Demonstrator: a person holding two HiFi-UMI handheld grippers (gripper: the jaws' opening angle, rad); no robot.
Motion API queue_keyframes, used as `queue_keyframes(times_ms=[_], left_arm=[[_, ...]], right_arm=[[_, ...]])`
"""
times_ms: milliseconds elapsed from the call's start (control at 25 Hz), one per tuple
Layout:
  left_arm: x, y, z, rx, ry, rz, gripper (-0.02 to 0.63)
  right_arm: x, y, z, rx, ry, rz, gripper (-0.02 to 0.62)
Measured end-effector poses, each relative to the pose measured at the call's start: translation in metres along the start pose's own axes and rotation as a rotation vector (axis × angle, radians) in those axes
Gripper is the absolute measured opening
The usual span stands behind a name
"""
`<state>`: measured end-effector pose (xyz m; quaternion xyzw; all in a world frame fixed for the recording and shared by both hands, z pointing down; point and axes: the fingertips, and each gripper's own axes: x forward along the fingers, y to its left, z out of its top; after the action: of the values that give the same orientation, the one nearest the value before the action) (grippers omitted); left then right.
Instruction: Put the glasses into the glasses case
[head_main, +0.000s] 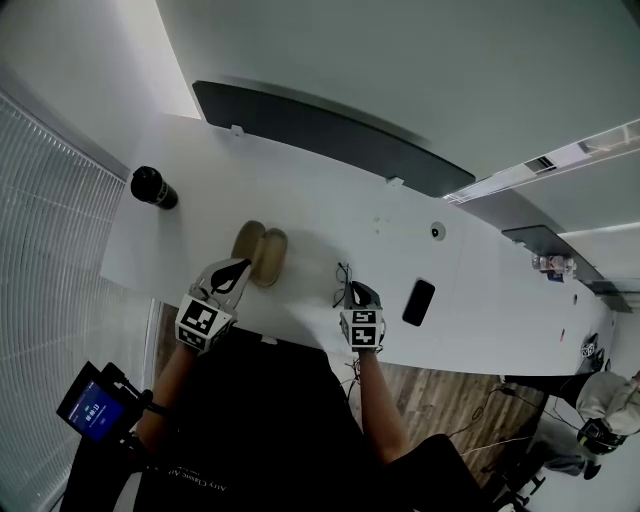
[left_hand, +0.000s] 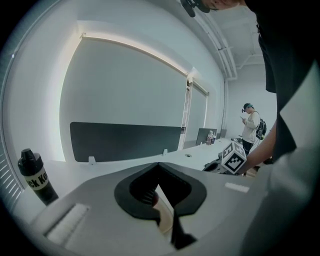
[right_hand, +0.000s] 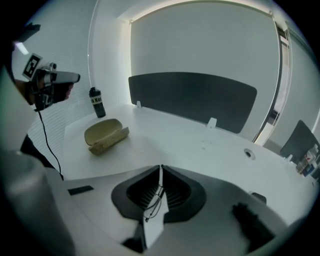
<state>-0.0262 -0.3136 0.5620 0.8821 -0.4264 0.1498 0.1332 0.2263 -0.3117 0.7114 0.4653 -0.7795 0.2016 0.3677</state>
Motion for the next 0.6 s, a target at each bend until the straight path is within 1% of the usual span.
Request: queue_keyframes(times_ms=[40,80,120,160,240,320,360,440,520,600], left_arm=[[0.002,-0.001,0.0,0.018,0.009,0.0,0.008],[0.003,-0.002,0.002,0.037,0.016,-0.003,0.008],[0.005,-0.003,0.003,0.05,0.021,-0.006,0.008],[0.006,-0.005,0.003,0.053,0.022,-0.008,0.008],[0.007,-0.006,0.002,0.036,0.018,-0.002,0.008],[0.008,-0.007,0.002,0.017,0.016,0.008,0.008],[0.01,-0.008,0.002,0.014,0.017,0.01,0.008],[0.012,-0.01,0.002,0.018,0.023,0.008,0.008],[0.014,-0.013,0.001,0.026,0.031,0.007,0.008],[0.015,-0.015,-0.002,0.026,0.038,0.006,0.008]], right_arm=[[0.007,-0.003,-0.003,-0.002,0.019,0.007,0.007],[0.014,-0.005,-0.007,-0.005,0.044,0.017,0.033],[0.021,-0.006,-0.012,-0.011,0.073,0.027,0.076],[0.027,-0.007,-0.018,-0.022,0.104,0.036,0.104],[0.038,-0.006,-0.03,-0.058,0.158,0.056,0.142],[0.046,-0.004,-0.041,-0.074,0.205,0.076,0.166],[0.05,-0.004,-0.045,-0.066,0.224,0.084,0.178],[0.057,-0.003,-0.051,-0.009,0.246,0.104,0.187],[0.064,-0.005,-0.054,0.067,0.244,0.12,0.19],[0.066,-0.008,-0.055,0.104,0.246,0.126,0.19]])
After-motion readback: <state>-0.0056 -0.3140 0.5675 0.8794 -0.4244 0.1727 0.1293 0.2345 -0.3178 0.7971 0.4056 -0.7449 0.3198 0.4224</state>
